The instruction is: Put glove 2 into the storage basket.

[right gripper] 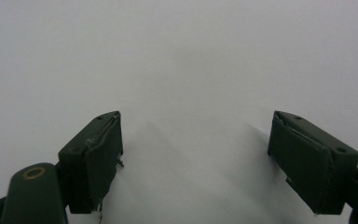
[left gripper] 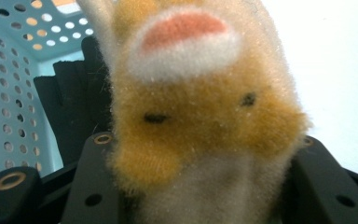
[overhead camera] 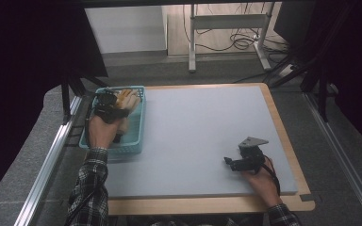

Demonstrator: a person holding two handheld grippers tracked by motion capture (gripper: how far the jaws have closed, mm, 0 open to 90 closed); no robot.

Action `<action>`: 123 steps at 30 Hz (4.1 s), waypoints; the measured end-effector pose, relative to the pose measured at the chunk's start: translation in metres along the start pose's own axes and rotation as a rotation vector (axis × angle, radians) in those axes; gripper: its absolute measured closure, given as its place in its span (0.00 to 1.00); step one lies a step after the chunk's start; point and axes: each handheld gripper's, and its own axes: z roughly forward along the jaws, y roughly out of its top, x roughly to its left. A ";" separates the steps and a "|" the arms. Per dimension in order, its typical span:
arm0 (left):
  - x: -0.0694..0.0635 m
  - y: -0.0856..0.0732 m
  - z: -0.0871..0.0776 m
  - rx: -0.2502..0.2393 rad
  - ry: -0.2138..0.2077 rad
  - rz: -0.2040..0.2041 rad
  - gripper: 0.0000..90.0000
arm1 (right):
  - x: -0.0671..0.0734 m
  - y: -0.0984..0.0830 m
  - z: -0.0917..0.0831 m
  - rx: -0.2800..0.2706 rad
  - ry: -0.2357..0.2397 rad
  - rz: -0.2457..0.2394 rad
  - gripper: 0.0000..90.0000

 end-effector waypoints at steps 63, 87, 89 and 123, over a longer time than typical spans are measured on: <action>0.010 -0.009 0.068 0.218 -0.006 0.040 0.96 | 0.000 0.000 0.000 -0.001 0.000 0.000 0.20; 0.030 -0.016 0.028 0.053 -0.018 -0.002 0.26 | 0.000 0.000 0.000 -0.002 -0.001 0.000 0.20; 0.030 -0.017 0.026 0.050 -0.030 0.002 0.22 | 0.000 0.000 0.000 -0.002 -0.001 0.000 0.20; -0.015 -0.033 -0.010 -0.090 -0.164 0.161 0.02 | 0.000 0.000 0.000 -0.002 -0.002 -0.002 0.20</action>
